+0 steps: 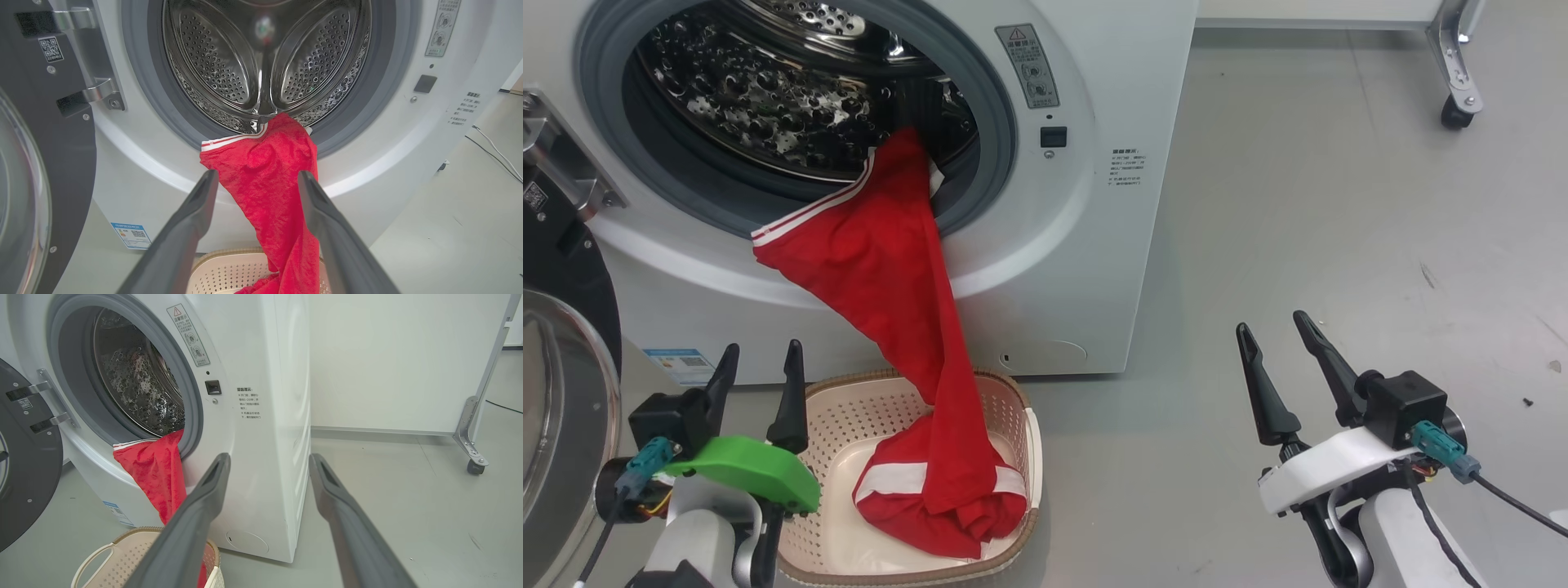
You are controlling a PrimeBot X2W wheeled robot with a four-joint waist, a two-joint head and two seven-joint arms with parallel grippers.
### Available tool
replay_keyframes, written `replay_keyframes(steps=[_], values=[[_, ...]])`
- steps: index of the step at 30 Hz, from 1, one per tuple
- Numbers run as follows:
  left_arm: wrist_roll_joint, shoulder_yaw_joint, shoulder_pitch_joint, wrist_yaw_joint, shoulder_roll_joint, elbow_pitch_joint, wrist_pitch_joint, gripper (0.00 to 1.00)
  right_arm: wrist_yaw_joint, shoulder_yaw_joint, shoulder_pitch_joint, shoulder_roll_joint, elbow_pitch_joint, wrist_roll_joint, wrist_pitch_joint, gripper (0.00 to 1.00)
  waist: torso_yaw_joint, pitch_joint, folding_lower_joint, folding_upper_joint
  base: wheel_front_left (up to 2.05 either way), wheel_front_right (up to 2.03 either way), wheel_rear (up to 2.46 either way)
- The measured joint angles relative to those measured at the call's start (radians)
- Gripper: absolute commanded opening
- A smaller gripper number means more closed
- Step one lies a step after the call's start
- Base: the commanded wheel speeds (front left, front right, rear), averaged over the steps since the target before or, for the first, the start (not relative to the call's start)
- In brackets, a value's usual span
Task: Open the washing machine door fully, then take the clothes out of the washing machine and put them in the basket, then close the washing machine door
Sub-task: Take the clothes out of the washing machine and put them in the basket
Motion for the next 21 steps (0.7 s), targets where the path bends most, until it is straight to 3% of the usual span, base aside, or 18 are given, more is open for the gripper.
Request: replay_keyframes(steps=[21], values=[[0.035,-0.012,0.143,0.000,-0.016,-0.151,0.000,1.00,0.000,0.009,0.016,0.000,-0.013,0.007,0.000,1.00,-0.014,-0.011,0.0000,0.0000,0.00,0.00,0.00]])
